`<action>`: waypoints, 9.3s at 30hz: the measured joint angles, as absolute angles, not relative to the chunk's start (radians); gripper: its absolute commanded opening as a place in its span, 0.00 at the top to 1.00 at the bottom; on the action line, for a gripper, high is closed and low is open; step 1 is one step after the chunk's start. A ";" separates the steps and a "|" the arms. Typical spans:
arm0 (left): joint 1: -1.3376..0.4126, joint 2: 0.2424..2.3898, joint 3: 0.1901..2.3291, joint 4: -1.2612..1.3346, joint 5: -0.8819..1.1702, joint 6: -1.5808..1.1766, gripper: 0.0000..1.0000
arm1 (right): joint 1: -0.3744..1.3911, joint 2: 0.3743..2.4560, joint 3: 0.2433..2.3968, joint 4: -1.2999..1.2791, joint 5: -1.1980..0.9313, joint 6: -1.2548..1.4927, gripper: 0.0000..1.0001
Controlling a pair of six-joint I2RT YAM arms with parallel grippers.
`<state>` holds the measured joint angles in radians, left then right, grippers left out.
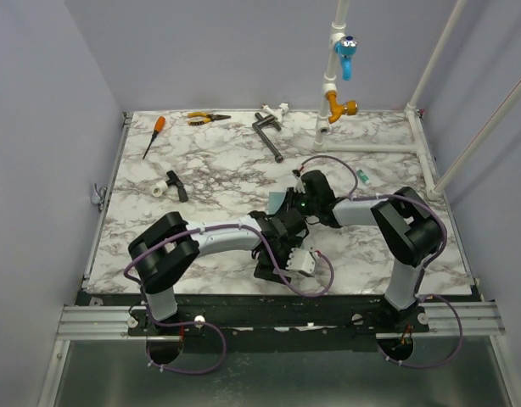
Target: Place the letter into the envelope and seal it
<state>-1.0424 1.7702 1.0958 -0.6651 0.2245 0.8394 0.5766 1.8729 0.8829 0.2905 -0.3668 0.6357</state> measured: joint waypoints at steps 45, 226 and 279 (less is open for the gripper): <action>-1.028 1.814 1.145 -0.691 0.210 0.834 0.08 | 0.511 1.707 0.816 0.026 -0.300 0.499 0.99; -0.249 1.099 1.037 -0.746 0.559 0.579 0.01 | 0.031 1.649 1.360 -0.564 0.063 0.087 0.99; -0.237 0.493 1.032 -0.407 1.037 -0.128 0.33 | 1.047 1.305 1.126 0.626 -0.694 0.259 0.99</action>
